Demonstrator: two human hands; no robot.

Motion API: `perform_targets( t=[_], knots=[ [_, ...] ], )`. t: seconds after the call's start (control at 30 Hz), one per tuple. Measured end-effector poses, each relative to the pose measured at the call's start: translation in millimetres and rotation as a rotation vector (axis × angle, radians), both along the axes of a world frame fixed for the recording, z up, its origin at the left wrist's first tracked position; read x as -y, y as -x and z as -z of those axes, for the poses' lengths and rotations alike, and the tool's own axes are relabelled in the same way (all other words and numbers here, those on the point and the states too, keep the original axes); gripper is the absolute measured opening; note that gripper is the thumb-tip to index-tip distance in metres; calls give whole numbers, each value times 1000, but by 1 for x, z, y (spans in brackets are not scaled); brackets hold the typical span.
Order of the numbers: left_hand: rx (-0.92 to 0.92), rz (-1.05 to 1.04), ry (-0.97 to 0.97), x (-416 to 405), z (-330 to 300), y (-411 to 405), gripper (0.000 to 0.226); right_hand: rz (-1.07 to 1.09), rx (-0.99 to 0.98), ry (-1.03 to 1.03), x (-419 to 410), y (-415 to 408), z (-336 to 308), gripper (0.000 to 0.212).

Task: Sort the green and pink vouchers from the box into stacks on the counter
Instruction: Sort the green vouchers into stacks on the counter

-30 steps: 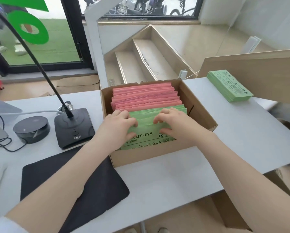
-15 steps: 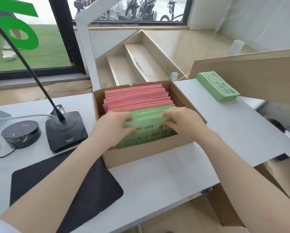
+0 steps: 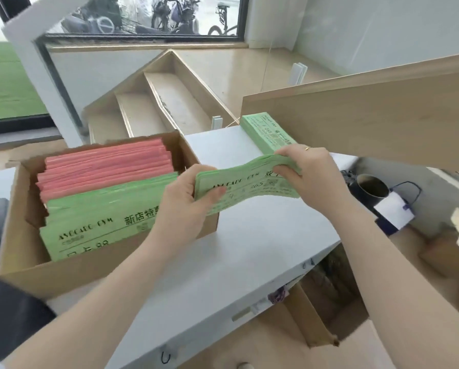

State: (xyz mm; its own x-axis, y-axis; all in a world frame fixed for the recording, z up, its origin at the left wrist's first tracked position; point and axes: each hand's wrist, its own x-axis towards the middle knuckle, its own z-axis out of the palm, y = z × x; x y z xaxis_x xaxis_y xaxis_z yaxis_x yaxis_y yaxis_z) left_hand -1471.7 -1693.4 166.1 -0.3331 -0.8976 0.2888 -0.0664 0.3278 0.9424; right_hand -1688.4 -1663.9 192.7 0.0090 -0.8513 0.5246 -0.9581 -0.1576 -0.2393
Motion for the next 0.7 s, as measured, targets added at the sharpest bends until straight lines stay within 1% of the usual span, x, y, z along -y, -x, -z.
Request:
perform_targets(
  t=[0.07,0.13,0.2,0.3,0.37,0.43,0.47,0.53,0.6,0.63,0.7],
  knots=[
    [3,-10,-105,-9,25,30,27,3,-68,-128,-2,30,15,21],
    [-23,-35,-236,-17,51,57,26,-25,-103,-202,-3,56,35,17],
    [-24,-66,-332,-20,69,71,20,-57,-105,-250,-3,69,56,14],
    [-27,-128,-421,-20,83,89,13,-63,-83,-346,-3,91,79,15],
    [-71,-148,-444,-19,85,94,11,-40,-23,-331,-1,103,81,18],
    [-130,-184,-454,-19,83,96,8,-24,135,-314,-3,114,78,18],
    [-160,-211,-462,-19,82,97,12,-22,272,-322,-5,120,76,16],
    [-227,-270,-494,-17,80,101,22,-40,635,-392,-9,130,78,16],
    [-263,-318,-511,-16,79,105,22,-72,980,-479,-13,132,86,25],
    [-270,-338,-507,-16,80,108,22,-82,1095,-510,-13,130,92,32],
    [-298,-371,-494,-19,82,113,26,-89,1218,-520,-12,125,100,38]
  ],
)
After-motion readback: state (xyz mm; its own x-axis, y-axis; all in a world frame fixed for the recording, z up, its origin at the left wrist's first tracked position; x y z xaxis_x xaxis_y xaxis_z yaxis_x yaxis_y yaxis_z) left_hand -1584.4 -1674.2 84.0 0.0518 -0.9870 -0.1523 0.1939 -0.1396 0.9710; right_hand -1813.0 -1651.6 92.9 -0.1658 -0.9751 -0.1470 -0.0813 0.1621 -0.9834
